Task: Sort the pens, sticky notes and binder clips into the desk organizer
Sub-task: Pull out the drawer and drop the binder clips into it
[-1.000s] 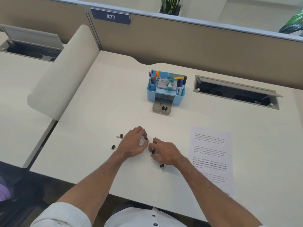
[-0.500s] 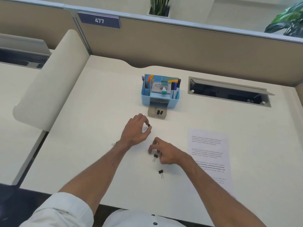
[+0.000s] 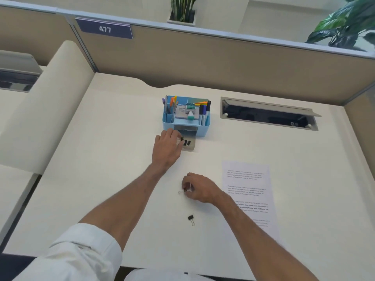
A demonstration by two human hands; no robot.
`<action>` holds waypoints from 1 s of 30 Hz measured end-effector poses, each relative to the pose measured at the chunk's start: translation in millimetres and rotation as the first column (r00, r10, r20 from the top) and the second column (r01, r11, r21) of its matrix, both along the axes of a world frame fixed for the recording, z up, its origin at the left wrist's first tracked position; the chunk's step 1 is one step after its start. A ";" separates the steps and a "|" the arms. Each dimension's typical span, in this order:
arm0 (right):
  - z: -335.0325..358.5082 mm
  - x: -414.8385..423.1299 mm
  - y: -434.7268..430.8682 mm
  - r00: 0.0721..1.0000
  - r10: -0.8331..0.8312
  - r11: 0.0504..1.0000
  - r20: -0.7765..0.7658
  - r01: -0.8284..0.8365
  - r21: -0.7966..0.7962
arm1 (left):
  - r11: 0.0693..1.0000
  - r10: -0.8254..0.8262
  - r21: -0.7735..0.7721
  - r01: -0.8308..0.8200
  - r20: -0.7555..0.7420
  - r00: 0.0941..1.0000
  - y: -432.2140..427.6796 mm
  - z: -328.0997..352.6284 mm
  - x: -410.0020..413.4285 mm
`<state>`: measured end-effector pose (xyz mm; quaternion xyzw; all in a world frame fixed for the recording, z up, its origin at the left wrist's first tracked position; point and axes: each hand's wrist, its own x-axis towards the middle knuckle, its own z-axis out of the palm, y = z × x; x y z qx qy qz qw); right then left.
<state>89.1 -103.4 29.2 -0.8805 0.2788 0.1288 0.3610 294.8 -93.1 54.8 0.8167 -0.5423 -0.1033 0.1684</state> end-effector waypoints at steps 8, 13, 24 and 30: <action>18.8 19.7 -50.6 0.738 -0.643 0.757 0.204 0.654 0.017 | 0.989 -0.002 0.147 -0.010 0.082 0.997 -22.4 -3.8 6.7; 28.4 53.2 -76.5 0.673 -0.715 0.679 0.187 0.733 -0.042 | 0.991 0.004 0.132 -0.012 0.061 0.998 -16.6 -5.4 13.5; 22.1 89.8 -71.8 0.646 -0.737 0.635 0.197 0.762 -0.124 | 0.997 0.015 0.069 -0.017 0.022 1.000 31.3 -8.0 24.3; 24.3 66.5 -56.2 0.639 -0.715 0.642 0.282 0.761 -0.097 | 0.993 0.046 0.104 -0.047 0.010 0.999 52.5 -11.1 15.5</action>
